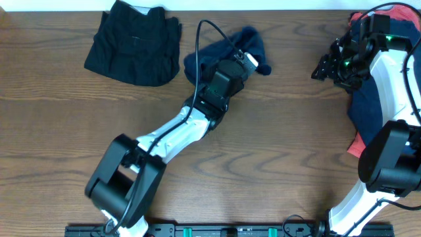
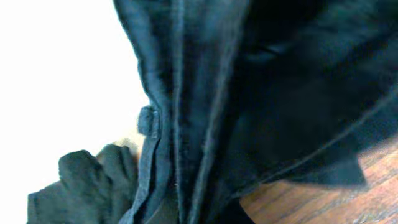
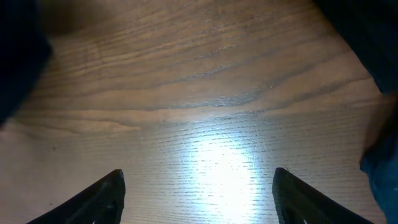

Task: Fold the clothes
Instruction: 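Carry the shorts up-left and place them on the black stack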

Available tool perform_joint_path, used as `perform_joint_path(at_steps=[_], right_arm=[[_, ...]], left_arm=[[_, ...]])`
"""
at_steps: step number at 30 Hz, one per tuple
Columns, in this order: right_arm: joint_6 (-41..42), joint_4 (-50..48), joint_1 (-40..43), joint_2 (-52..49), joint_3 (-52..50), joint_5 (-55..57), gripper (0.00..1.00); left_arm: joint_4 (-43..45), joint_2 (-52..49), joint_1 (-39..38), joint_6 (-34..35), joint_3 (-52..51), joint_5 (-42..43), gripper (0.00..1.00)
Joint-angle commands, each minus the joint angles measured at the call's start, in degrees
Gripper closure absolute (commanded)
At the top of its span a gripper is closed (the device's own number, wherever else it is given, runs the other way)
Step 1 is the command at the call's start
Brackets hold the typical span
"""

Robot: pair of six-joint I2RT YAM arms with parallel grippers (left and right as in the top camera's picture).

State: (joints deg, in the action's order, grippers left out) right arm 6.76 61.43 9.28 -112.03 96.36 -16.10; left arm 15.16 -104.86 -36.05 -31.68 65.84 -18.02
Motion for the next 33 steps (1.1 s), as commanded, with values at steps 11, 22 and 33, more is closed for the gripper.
perform_joint_path(at_steps=[11,22,33], right_arm=[[-0.2,-0.3,-0.3,0.5,0.6,-1.4,0.27],[-0.2,-0.5,-0.3,0.5,0.6,-1.3,0.27],[-0.2,-1.0,-0.3,0.5,0.6,-1.3,0.27]], left_arm=[[-1.3,4.9,3.4,-22.8,0.1,-1.2,0.94],[14.0,5.6,9.7,-41.9,0.4,-1.1,0.94],[19.4,5.6,16.9,-47.6,3.8,1.9,0.94]])
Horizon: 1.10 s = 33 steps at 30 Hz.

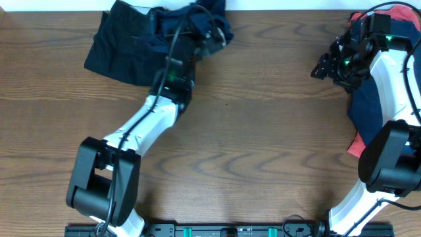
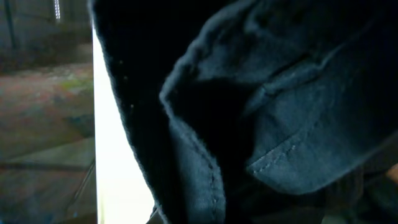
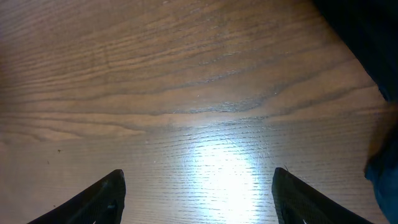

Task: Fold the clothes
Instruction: 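Carry the shorts up-left and place them on the black stack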

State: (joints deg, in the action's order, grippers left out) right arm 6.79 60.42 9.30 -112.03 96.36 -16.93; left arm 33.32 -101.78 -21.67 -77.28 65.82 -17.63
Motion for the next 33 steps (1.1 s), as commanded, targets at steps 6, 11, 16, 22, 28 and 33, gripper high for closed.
perform_joint_path(at_steps=[6,11,16,22,28,33], right_arm=[[0.1,-0.5,-0.4,0.5,0.6,-0.5,0.27],[0.1,-1.3,-0.9,0.5,0.6,-0.7,0.27],[0.1,-2.7,-2.0,0.5,0.6,-0.7,0.27],[0.6,-4.3,-4.0,0.5,0.6,-0.7,0.27],[0.9,-5.9,-5.0,0.5,0.6,-0.7,0.27],[0.9,-6.2,-5.0,0.5,0.6,-0.4,0.27]], left_arm=[[1.0,2.5,7.7,-2.0,5.9,10.0,0.94],[-0.9,1.8,13.2,3.7,7.9,16.2,0.94],[-2.1,-0.9,19.6,19.0,12.0,24.1,0.94],[-4.4,-7.1,22.9,22.2,20.2,27.5,0.94],[-4.8,-14.1,24.3,27.6,26.8,27.7,0.94],[-6.6,-17.6,26.3,28.5,27.5,27.6,0.94]])
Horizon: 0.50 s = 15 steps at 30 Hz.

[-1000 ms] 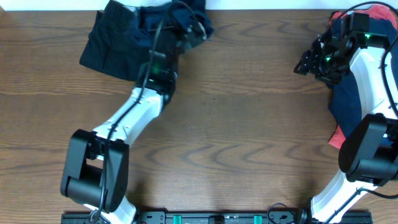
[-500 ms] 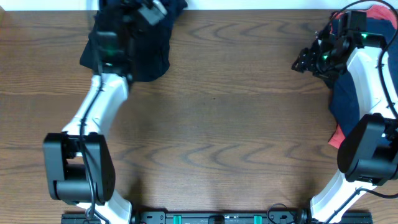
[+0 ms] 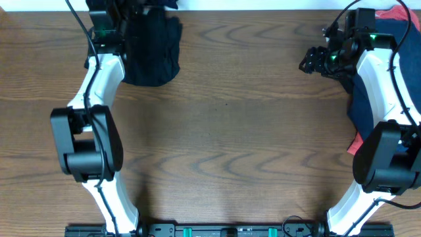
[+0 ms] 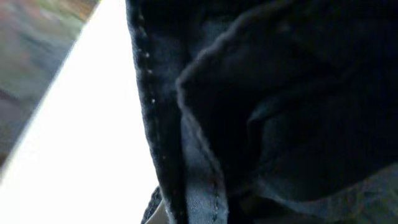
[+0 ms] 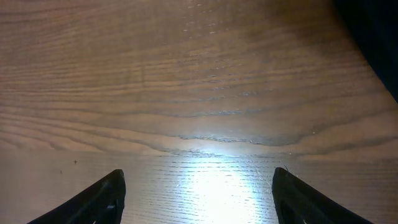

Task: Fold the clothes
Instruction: 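Carry the shorts up-left and place them on the black stack, then press the shorts down on the stack with the left gripper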

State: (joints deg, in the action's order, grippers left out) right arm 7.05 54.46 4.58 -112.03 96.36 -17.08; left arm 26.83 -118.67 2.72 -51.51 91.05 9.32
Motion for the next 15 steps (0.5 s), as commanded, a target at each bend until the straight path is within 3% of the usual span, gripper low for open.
perform_joint_path(at_steps=[1,5,12,15], right_arm=[[0.6,-0.4,-0.3,0.5,0.6,-0.3,0.27],[0.6,-1.6,-0.3,0.5,0.6,-0.3,0.27],[1.1,-2.6,-0.5,0.5,0.6,-0.3,0.27],[1.1,-2.6,-0.5,0.5,0.7,-0.3,0.27]], left_arm=[[-1.6,-1.0,2.4,2.8,2.3,0.7,0.94],[-6.0,-1.3,4.2,2.8,2.3,0.8,0.94],[2.9,-1.2,4.5,2.6,2.9,0.8,0.94],[2.0,-1.2,4.4,1.9,4.7,0.8,0.94]])
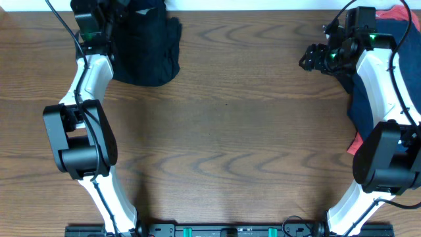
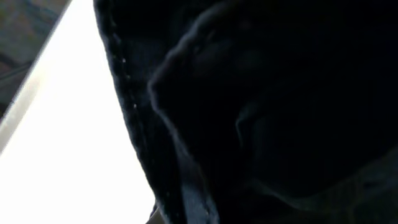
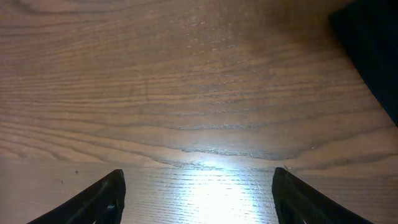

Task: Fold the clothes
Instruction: 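Press the shorts down on the stack with the left gripper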

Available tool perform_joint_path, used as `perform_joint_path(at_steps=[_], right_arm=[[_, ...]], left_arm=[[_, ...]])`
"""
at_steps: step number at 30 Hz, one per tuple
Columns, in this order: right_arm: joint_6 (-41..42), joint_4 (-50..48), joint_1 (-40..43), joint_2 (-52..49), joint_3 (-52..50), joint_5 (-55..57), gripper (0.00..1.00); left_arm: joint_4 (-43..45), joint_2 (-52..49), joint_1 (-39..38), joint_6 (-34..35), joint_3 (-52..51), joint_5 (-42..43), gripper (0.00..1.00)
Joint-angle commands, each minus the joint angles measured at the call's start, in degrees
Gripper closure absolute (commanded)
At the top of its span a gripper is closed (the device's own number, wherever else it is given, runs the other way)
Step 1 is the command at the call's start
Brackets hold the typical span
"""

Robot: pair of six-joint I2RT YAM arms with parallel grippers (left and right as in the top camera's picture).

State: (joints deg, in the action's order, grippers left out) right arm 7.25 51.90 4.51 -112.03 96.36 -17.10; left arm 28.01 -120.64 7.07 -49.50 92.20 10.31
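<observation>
A dark folded pile point(image 1: 148, 46) lies at the table's far left corner. My left gripper point(image 1: 105, 13) is at the pile's back left edge, right by the table's rim. Dark blue garment point(image 2: 261, 106) fills the left wrist view with a stitched seam running close to the lens; the fingers are hidden behind it, and the cloth sits as if gripped. My right gripper point(image 1: 308, 60) hovers open over bare wood at the far right, its two fingertips point(image 3: 109, 196) wide apart with nothing between them.
A heap of navy clothes point(image 1: 365, 99) with a red garment point(image 1: 400, 13) lies along the right edge, under the right arm. The wooden table point(image 1: 223, 131) stretches between the two piles. A white surface point(image 2: 56, 143) shows beyond the far rim.
My left gripper has shifted a little left along the far rim, the dark blue cloth still close against its camera. The right gripper has barely moved and stays open.
The left gripper was on a blue garment at the table's far middle. Then it was further left with the garment, at the dark pile's right side. By now garment and gripper are at the far left corner. The right gripper stayed open, drifting slightly left.
</observation>
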Motion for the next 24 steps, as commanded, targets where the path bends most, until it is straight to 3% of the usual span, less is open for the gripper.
perform_joint_path(at_steps=[1,8,12,17,24], right_arm=[[0.9,-0.1,-0.5,0.5,0.6,-0.3,0.27],[0.8,-0.2,-0.5,0.5,0.6,-0.3,0.26],[0.8,-0.3,-0.3,0.5,0.6,-0.3,0.26],[0.8,-0.5,-0.4,0.5,0.6,-0.3,0.26],[0.9,-0.7,-0.4,0.5,0.6,-0.3,0.26]], left_arm=[[0.3,0.8,0.1,-0.8,4.0,-0.1,0.94],[-11.2,0.8,0.6,-20.3,4.3,0.2,0.94],[-20.2,0.8,1.2,-20.8,4.3,-0.7,0.93],[-31.5,0.8,1.2,-20.8,4.3,-3.0,0.72],[-47.4,2.3,0.7,-19.0,4.3,-5.8,0.71]])
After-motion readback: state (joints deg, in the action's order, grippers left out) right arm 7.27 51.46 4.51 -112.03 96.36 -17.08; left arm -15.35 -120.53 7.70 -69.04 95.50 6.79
